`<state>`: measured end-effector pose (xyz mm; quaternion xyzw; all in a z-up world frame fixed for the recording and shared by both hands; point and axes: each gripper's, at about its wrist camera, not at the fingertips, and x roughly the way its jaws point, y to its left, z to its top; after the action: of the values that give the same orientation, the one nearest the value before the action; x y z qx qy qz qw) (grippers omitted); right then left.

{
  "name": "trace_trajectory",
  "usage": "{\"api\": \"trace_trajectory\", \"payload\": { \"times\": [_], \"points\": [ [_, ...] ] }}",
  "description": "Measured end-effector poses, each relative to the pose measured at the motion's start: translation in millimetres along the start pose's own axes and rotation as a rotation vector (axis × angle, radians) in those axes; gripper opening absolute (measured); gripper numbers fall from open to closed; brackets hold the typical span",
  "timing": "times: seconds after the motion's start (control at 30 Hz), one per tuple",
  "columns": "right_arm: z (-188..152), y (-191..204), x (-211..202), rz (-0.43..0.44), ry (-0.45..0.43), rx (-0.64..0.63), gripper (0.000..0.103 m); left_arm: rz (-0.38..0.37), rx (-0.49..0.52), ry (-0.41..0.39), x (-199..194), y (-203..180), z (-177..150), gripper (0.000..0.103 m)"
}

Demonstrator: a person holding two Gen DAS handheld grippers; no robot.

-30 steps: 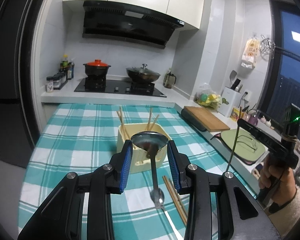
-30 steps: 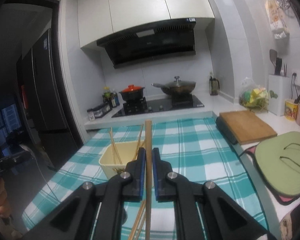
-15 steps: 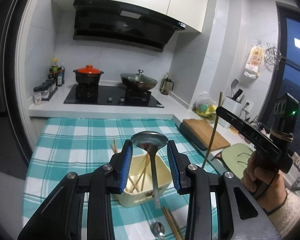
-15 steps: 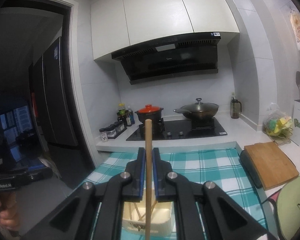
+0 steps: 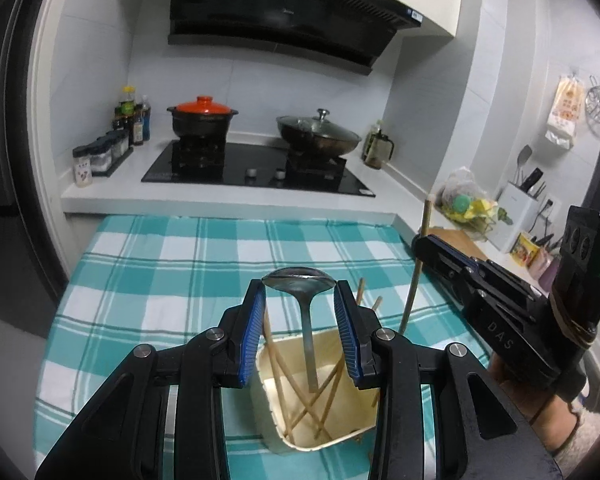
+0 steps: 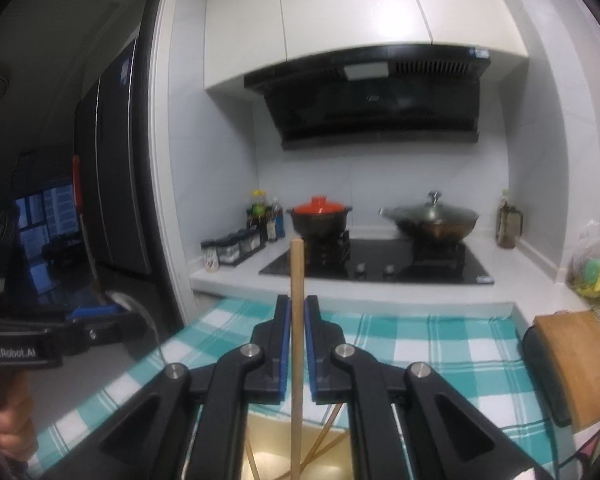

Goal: Organize utensils
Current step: 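Open the left gripper to drop the spoon into the holder while the right gripper releases its chopstick, then move both grippers back toward the remaining spoon and chopsticks on the cloth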

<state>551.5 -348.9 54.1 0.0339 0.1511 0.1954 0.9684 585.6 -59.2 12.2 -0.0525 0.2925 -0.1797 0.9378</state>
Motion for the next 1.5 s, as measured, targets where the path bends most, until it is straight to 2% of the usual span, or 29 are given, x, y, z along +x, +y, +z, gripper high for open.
{"api": "trace_trajectory", "payload": {
  "times": [0.13,0.33,0.47,0.57,0.63,0.67,0.73,0.77,0.8,0.83,0.93,0.97,1.0,1.17,1.23,1.3,1.43,1.5],
  "points": [
    [-32.9,-13.7,24.6,0.026,0.115,0.041,0.007,0.018,0.003,0.077,29.5,3.7,-17.2,0.035],
    [-62.1,-29.3,53.7,0.025,0.306,0.068,0.007,0.035,0.024,0.193,65.7,2.8,-40.8,0.035],
    [-73.9,-39.1,59.5,-0.017,0.351,0.087,0.008,0.052,0.053,0.245,80.4,-1.1,-50.5,0.036],
    [-72.4,-46.8,60.4,-0.053,0.38,0.129,0.008,0.071,0.058,0.245,80.2,-0.1,-50.6,0.045],
    [-66.1,-52.4,54.5,-0.075,0.375,0.152,0.008,0.091,0.046,0.226,68.5,3.9,-46.6,0.058],
    [-60.6,-56.1,48.9,-0.09,0.369,0.164,0.013,0.09,0.037,0.211,58.4,6.3,-44.6,0.061],
    [-46.6,-62.0,30.8,-0.114,0.341,0.191,0.03,0.083,0.04,0.18,32.6,9.5,-44.5,0.077],
    [-40.2,-64.2,20.3,-0.122,0.323,0.202,0.05,0.091,0.056,0.161,18.1,9.8,-47.3,0.082],
    [-33.6,-65.0,7.8,-0.132,0.306,0.21,0.065,0.106,0.081,0.141,3.3,9.7,-52.9,0.091],
    [-27.7,-64.8,-6.3,-0.145,0.292,0.214,0.068,0.129,0.112,0.12,-12.1,9.8,-62.0,0.097],
    [-22.4,-58.1,-48.2,-0.159,0.3,0.179,0.071,0.183,0.18,0.101,-50.3,12.9,-104.6,0.098],
    [-26.5,-55.9,-59.7,-0.156,0.316,0.165,0.08,0.188,0.185,0.107,-59.1,14.3,-119.3,0.098],
    [-33.8,-53.8,-73.3,-0.144,0.327,0.159,0.088,0.192,0.183,0.112,-67.6,15.6,-134.1,0.098],
    [-101.2,-47.5,-143.5,-0.065,0.342,0.212,0.091,0.175,0.174,0.13,-109.2,3.0,-219.5,0.098],
    [-138.0,-45.5,-171.2,-0.031,0.321,0.264,0.103,0.164,0.157,0.142,-120.4,-6.7,-251.0,0.098],
    [-175.5,-41.6,-194.5,-0.026,0.316,0.319,0.103,0.15,0.134,0.176,-126.5,-15.1,-276.6,0.098],
    [-249.6,-31.6,-231.8,-0.005,0.371,0.467,0.103,0.057,0.091,0.279,-127.4,-35.2,-310.6,0.098],
    [-276.1,-21.0,-243.4,0.012,0.43,0.485,0.103,0.03,0.094,0.309,-126.5,-45.2,-319.7,0.099]
  ]
}}
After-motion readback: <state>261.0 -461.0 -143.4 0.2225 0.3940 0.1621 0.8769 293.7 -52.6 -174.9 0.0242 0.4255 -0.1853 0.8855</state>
